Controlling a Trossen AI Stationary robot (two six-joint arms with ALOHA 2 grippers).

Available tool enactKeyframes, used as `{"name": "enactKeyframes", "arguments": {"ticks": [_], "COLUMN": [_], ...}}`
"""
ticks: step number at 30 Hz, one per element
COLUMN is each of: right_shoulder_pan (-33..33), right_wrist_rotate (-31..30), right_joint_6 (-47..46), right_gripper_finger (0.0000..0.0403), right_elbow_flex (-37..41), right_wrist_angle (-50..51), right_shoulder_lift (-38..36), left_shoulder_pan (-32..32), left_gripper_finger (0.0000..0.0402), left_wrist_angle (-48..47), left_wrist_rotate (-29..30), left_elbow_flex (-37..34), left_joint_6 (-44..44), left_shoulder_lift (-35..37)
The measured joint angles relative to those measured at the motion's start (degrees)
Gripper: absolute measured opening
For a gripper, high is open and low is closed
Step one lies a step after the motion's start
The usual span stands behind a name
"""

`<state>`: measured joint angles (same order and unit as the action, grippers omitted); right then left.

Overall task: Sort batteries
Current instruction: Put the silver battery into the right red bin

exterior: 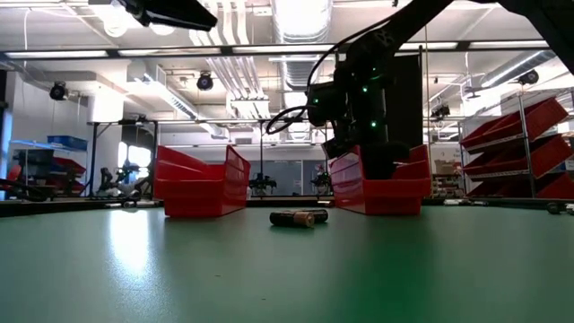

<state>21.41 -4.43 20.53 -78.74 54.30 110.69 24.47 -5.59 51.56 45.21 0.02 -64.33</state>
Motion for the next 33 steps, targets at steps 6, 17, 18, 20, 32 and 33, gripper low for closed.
{"name": "enactKeyframes", "arguments": {"ticks": [6,17,18,20,32,33], "right_shoulder_pan": [-0.15,-1.42,-1.40,-1.40,2.96,4.09], "right_wrist_rotate": [-1.18,-3.65,-3.61,-3.58,-11.61,-11.67], "right_joint_6": [-1.11,-5.94,-6.53,-7.98,-34.85,-37.58], "right_gripper_finger": [0.0148,0.0205,0.0207,0.0208,0.0203,0.0204], "right_elbow_flex": [-0.64,-3.44,-3.45,-3.45,-0.51,0.38], "right_wrist_angle": [0.94,8.46,8.56,8.67,13.45,13.40], "right_shoulder_lift": [-2.37,-16.65,-18.59,-22.52,-37.83,-38.25], "left_shoulder_pan": [3.50,4.63,4.64,4.64,4.61,4.61], "left_gripper_finger": [0.0180,0.0180,0.0180,0.0180,0.0180,0.0180], "left_wrist_angle": [-0.03,0.30,0.41,0.51,2.79,2.85], "left_wrist_rotate": [-0.06,-0.51,-0.52,-0.52,-0.54,-0.56], "left_elbow_flex": [0.00,0.00,-0.02,0.00,-0.02,-0.02], "left_joint_6": [1.42,1.96,1.98,1.98,1.80,1.72], "left_shoulder_lift": [0.37,0.37,0.37,0.37,0.37,0.37]}}
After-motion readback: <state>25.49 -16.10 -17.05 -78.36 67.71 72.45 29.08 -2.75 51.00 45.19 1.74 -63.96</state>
